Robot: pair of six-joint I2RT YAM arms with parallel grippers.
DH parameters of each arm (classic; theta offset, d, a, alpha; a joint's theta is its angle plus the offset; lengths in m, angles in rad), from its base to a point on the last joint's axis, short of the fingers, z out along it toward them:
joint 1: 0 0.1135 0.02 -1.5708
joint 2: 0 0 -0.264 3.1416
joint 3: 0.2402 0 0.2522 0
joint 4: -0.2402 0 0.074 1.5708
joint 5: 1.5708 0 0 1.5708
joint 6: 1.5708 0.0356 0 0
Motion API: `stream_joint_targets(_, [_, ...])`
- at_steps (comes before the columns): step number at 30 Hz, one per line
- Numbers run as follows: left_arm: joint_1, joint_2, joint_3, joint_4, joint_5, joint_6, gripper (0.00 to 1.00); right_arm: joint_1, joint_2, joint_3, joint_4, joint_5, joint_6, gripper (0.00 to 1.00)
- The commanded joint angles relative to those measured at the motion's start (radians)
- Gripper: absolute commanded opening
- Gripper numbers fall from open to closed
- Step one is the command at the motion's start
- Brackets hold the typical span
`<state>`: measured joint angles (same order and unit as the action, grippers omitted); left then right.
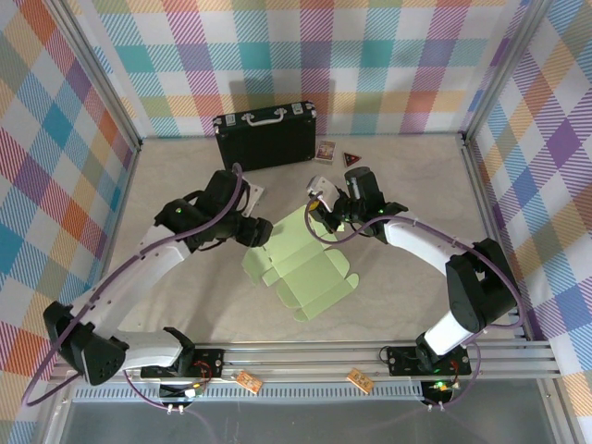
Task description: Fold the paper box
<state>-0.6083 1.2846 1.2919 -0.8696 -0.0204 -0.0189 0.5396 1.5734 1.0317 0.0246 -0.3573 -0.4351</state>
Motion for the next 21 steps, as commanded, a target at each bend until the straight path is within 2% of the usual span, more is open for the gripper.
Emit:
stream_joint_targets(1, [-0.004, 0.119, 0.037, -0.099, -0.042, -0.115, 0.67, -0.002, -0.034, -0.010, 0.009, -0.033, -0.011, 0.00])
stream_joint_targets(8, [-0.016, 0.151, -0.038, -0.086, 0.033, -0.136, 0.68, -0.003, -0.032, -0.018, 0.010, -0.025, -0.011, 0.00])
stream_joint_targets(14, [-0.015, 0.101, -0.117, -0.109, -0.012, -0.123, 0.64, -0.003, -0.030, -0.024, 0.014, -0.014, -0.017, 0.00])
stream_joint_targets(21, [-0.015, 0.111, -0.133, -0.114, -0.130, -0.052, 0.53, -0.003, -0.020, -0.020, 0.004, -0.038, -0.041, 0.00])
